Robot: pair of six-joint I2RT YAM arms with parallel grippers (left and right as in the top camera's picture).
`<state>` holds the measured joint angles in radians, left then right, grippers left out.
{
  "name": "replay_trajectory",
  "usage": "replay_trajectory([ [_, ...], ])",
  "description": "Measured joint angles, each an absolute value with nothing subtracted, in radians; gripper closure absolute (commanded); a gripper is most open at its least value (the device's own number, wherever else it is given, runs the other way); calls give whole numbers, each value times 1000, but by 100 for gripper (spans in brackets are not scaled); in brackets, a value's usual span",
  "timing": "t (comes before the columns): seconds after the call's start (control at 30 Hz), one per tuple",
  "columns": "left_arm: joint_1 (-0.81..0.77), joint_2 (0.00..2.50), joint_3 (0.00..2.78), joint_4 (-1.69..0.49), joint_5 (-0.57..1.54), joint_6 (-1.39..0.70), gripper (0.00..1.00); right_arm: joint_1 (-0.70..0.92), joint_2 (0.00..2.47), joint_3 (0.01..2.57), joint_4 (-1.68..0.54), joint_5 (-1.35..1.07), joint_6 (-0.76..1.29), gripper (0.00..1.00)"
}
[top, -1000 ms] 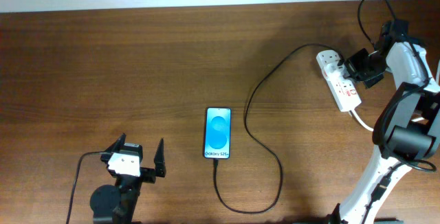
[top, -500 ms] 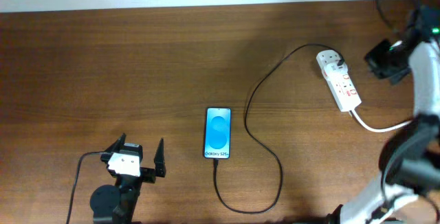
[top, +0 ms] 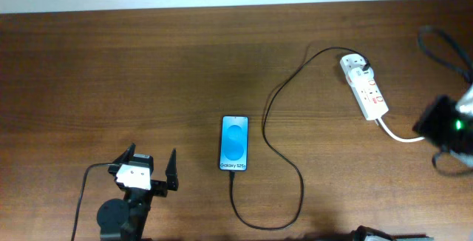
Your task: Plug charger to phone and switch on socket
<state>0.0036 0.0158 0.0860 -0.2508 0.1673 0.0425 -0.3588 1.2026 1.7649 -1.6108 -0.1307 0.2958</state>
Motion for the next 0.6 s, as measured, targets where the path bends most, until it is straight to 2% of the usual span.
replay_trajectory([
  [0.13,3,16,86,-250,167,43,1,-359,1090,1765,-1692,-131,285,95],
  [0.17,3,16,86,-250,167,43,1,-359,1049,1763,-1692,-131,280,80],
  [0.23,3,16,86,-250,167,43,1,-359,1006,1758,-1692,-130,277,59],
  [0.27,3,16,86,-250,167,43,1,-359,969,1740,-1692,-130,276,44],
  [0.33,3,15,86,-250,167,43,1,-359,885,1700,-1691,-128,274,2],
  [0.6,3,16,86,-250,167,43,1,-359,584,1457,-1692,-128,250,2],
])
